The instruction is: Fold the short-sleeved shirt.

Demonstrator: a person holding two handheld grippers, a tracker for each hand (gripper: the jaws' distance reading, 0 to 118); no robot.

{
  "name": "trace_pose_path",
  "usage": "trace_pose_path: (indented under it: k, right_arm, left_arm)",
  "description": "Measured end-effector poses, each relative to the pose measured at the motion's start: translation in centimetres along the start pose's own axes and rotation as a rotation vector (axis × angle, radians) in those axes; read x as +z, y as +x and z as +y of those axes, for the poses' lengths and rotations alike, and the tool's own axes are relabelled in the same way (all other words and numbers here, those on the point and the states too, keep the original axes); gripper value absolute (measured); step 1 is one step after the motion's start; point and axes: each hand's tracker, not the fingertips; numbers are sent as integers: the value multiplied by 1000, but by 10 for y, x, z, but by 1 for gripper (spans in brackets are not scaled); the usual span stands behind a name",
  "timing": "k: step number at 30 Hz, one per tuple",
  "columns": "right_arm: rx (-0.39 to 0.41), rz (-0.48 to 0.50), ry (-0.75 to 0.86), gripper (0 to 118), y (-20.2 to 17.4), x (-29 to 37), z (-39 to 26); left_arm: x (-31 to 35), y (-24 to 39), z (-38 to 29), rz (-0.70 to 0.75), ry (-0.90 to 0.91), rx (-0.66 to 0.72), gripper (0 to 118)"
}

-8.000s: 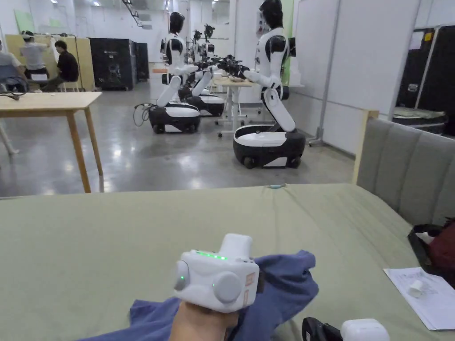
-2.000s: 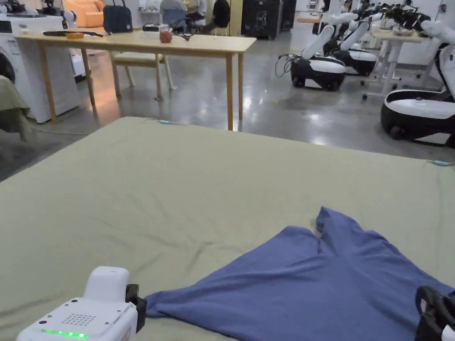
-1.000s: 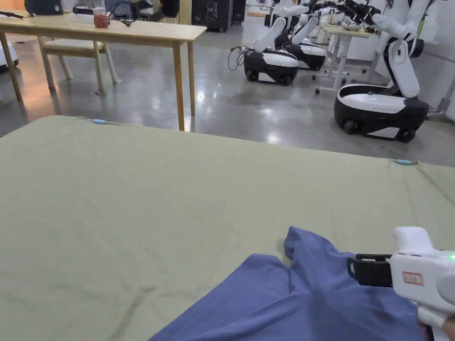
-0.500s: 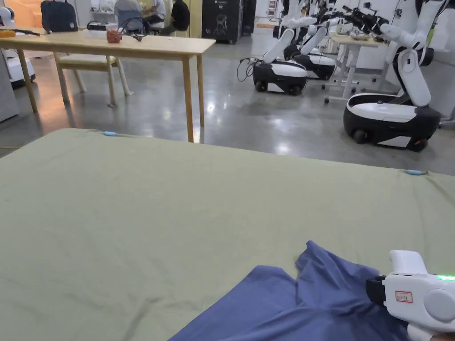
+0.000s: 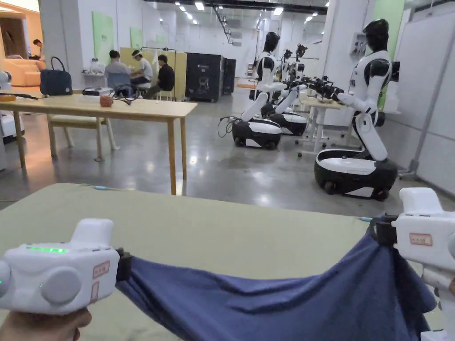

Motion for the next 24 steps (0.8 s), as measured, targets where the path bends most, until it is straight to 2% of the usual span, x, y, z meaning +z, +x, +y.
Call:
trace_pose_path:
  k: [5,9,10,13,15,19,24]
  right_arm:
    - [47,-85,123,3,23,35,87]
    - [-30,-92,225,3,41,59,150]
    - [-47,-67,241,3,45,63,163]
    - [-6,-91,310,3,48,65,196]
    - [14,-105,346,3,45,66,213]
    - [1,-102,378,3,44,54,229]
    - [-35,-90,378,3,47,27,212]
  left_arm:
    - [13,26,109,48,135,-50,1]
    - [24,36,192,68,242,-19,1]
    - [23,37,209,75,223,-31,1]
    - [27,43,253,151,293,-110,1]
    - [27,43,275,196,339,-143,1]
    - [31,39,300,188,374,-122,1]
    - [4,37,281,212,348,-151,1]
